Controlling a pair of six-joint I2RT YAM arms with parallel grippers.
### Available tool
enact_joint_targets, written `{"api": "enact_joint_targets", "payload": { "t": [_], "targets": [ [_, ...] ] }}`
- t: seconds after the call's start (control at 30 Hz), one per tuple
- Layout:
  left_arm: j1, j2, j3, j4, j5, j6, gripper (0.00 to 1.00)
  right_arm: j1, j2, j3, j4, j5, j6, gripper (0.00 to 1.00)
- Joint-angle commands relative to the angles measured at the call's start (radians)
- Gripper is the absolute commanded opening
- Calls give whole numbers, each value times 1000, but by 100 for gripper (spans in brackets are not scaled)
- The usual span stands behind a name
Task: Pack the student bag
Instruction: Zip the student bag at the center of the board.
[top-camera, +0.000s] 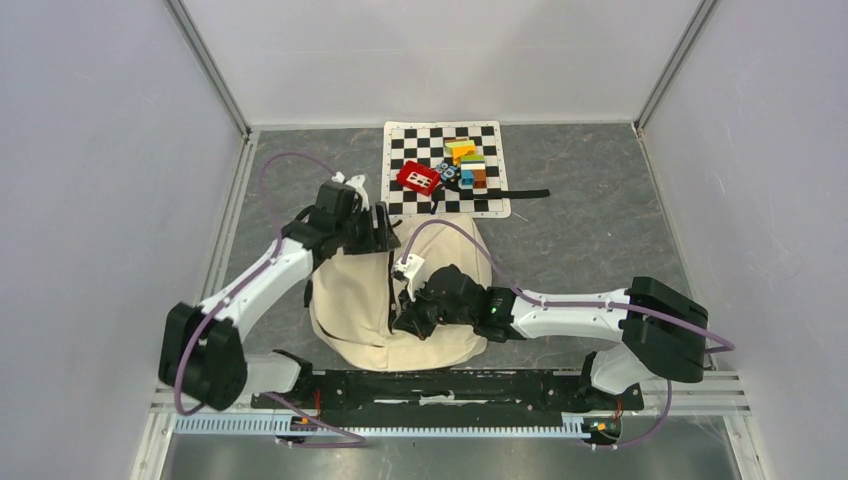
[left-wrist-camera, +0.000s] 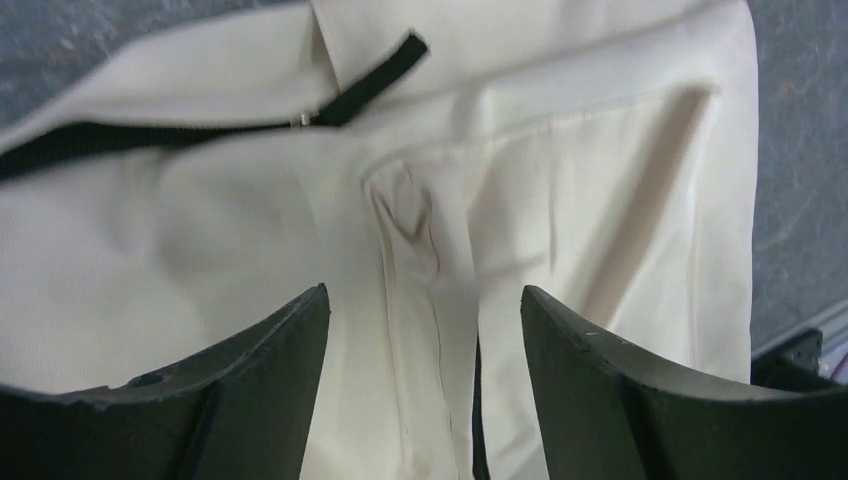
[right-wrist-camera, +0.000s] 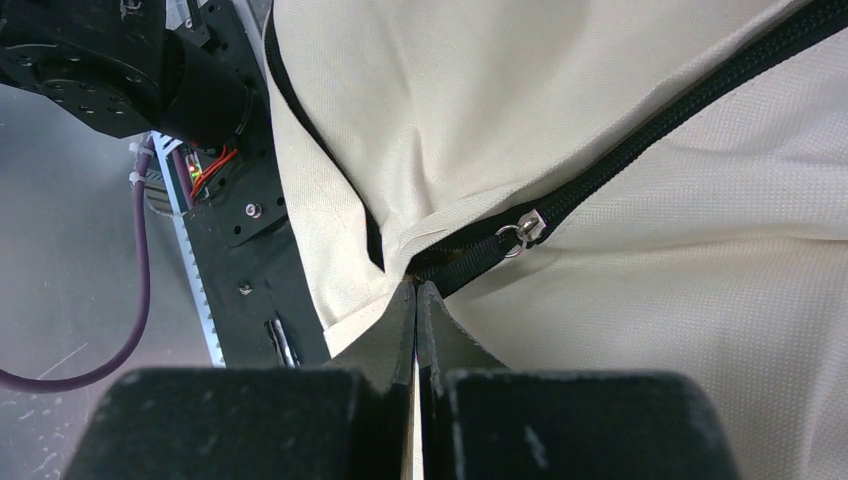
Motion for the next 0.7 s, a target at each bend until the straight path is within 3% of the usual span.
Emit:
{"api": "enact_joint_targets", "payload": {
  "t": [0.0,0.1,0.23,0.47,0.67],
  "targets": [
    [-11,-153,-120,1,88,-14,72,15,-9,23,19,-35,7,0],
    [-15,-242,-196,3,155,-51,65,15,-3,30,26,-31,6,0],
    [-21,-319,-264,46,231,-100,65,16,14,45,34,-35,7,0],
    [-21,-267,-306,106,252,-117,62,17,38,73,26,-53,1,0],
    [-20,-240,-299,172,234,-124,23,23,36,73,-12,-75,-21,0]
  ]
}}
